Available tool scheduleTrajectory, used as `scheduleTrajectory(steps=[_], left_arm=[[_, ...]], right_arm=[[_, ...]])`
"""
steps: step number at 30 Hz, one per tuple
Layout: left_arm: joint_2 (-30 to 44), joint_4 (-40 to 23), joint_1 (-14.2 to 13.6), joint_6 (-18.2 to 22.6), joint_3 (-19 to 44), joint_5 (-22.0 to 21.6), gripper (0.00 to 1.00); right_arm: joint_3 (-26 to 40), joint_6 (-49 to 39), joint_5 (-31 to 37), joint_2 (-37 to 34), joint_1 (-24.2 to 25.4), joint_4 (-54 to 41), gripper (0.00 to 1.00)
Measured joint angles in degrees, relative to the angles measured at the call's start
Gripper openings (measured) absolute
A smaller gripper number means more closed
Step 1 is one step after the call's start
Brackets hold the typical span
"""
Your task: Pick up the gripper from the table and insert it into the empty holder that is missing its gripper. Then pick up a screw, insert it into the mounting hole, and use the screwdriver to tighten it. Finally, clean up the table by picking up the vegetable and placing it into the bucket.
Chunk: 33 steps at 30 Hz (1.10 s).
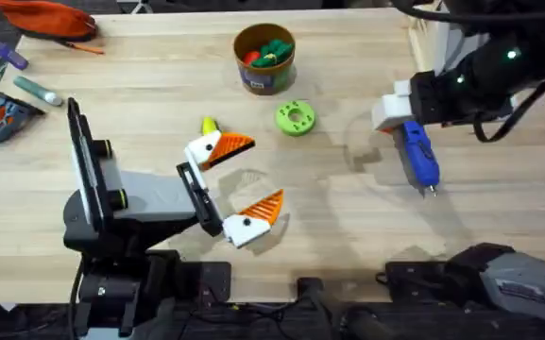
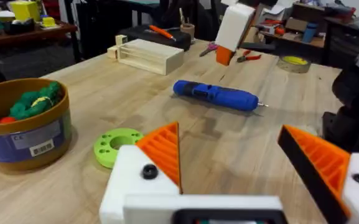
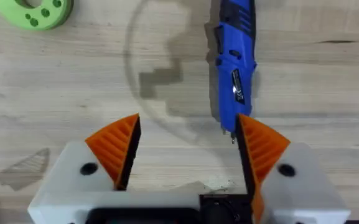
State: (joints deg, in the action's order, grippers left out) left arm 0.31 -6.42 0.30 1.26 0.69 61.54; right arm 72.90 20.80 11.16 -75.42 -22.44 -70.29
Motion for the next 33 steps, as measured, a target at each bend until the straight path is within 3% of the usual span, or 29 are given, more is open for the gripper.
scheduleTrajectory(steps=[19, 20, 25, 27, 33], left_arm=[[0.0, 0.0, 0.0, 0.0, 0.0, 0.0, 0.987], [0.0, 0.0, 0.0, -0.1, 0.0, 0.0, 0.928], [0.0, 0.0, 0.0, 0.2, 0.0, 0.0, 0.227], [0.0, 0.0, 0.0, 0.4, 0.0, 0.0, 0.039], [0.0, 0.0, 0.0, 0.4, 0.0, 0.0, 0.017]], right_arm=[[0.0, 0.0, 0.0, 0.0, 0.0, 0.0, 0.864], [0.0, 0.0, 0.0, 0.0, 0.0, 0.0, 0.864], [0.0, 0.0, 0.0, 0.0, 0.0, 0.0, 0.864], [0.0, 0.0, 0.0, 0.0, 0.0, 0.0, 0.864], [0.0, 0.0, 0.0, 0.0, 0.0, 0.0, 0.864]])
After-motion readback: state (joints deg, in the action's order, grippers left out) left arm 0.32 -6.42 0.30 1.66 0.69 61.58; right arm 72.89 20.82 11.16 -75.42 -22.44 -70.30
